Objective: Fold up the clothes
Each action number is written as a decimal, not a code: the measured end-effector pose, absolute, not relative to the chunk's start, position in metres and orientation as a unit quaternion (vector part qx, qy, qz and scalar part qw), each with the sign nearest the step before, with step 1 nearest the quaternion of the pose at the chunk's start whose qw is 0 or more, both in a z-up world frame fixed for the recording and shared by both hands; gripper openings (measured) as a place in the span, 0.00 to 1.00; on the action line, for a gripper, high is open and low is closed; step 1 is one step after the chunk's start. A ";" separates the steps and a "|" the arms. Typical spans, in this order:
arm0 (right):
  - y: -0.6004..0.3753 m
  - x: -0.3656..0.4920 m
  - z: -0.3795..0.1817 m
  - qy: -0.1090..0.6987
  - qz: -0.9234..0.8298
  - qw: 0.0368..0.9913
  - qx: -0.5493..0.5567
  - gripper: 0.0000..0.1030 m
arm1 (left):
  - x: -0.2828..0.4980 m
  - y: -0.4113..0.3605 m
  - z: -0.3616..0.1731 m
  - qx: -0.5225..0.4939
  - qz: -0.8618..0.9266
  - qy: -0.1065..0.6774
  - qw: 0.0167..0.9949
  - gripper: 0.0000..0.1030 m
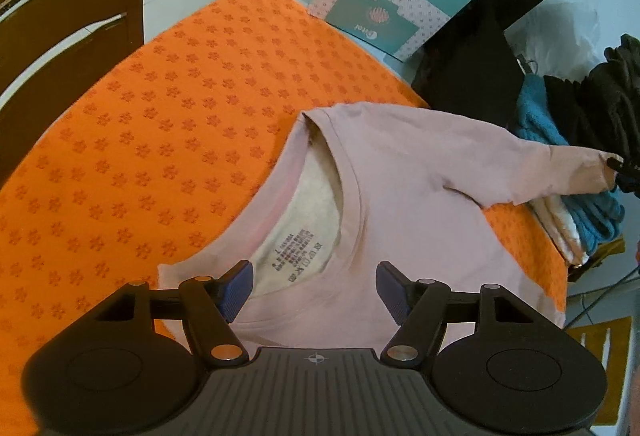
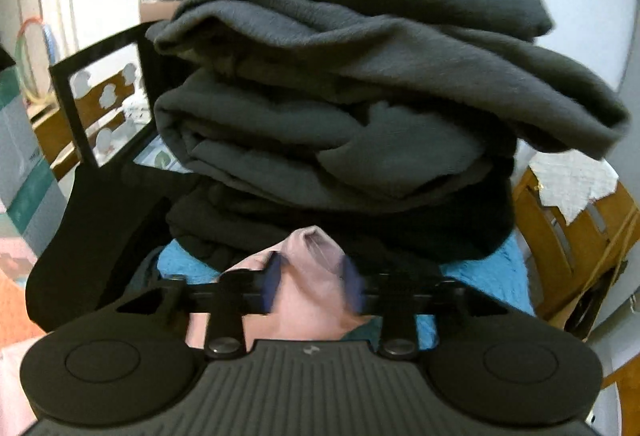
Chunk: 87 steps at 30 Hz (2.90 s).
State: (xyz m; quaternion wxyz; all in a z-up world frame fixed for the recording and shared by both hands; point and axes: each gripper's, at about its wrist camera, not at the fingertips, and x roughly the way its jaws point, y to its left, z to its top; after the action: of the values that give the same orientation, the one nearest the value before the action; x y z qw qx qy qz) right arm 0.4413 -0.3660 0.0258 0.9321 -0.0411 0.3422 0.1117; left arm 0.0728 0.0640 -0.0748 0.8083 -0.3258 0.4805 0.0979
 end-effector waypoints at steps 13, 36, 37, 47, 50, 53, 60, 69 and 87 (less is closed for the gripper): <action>-0.375 0.331 0.069 0.293 0.166 0.940 -0.049 0.06 | 0.056 0.071 -0.080 -0.343 0.121 0.471 0.803 0.68; -0.405 0.069 -0.046 0.366 0.166 0.913 -0.074 0.06 | 0.044 0.046 -0.074 -0.302 0.119 0.499 0.803 0.68; -0.404 0.062 -0.054 0.370 0.167 0.911 -0.075 0.06 | 0.044 0.045 -0.073 -0.302 0.119 0.499 0.803 0.68; -0.406 0.022 -0.099 0.411 0.172 0.892 -0.077 0.08 | 0.039 0.032 -0.068 -0.291 0.110 0.504 0.806 0.68; -0.407 0.017 -0.098 0.413 0.167 0.892 -0.075 0.08 | 0.039 0.033 -0.071 -0.292 0.104 0.507 0.804 0.68; -0.410 0.013 -0.095 0.417 0.153 0.893 -0.070 0.12 | 0.042 0.035 -0.073 -0.289 0.095 0.509 0.805 0.68; -0.423 0.000 -0.082 0.428 0.110 0.896 -0.047 0.16 | 0.045 0.036 -0.074 -0.292 0.077 0.499 0.812 0.68; -0.468 0.014 -0.077 0.440 0.041 0.872 0.210 0.29 | 0.052 0.043 -0.082 -0.307 0.073 0.496 0.809 0.68; -0.490 0.059 -0.066 0.404 -0.029 0.880 0.247 0.02 | 0.107 0.070 -0.075 -0.391 0.088 0.420 0.814 0.68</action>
State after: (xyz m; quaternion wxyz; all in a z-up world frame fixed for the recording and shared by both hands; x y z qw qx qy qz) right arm 0.0588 -0.4899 -0.0657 0.8801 0.2471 0.4044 -0.0285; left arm 0.1065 0.0700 -0.0746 0.8141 -0.3914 0.4198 0.0884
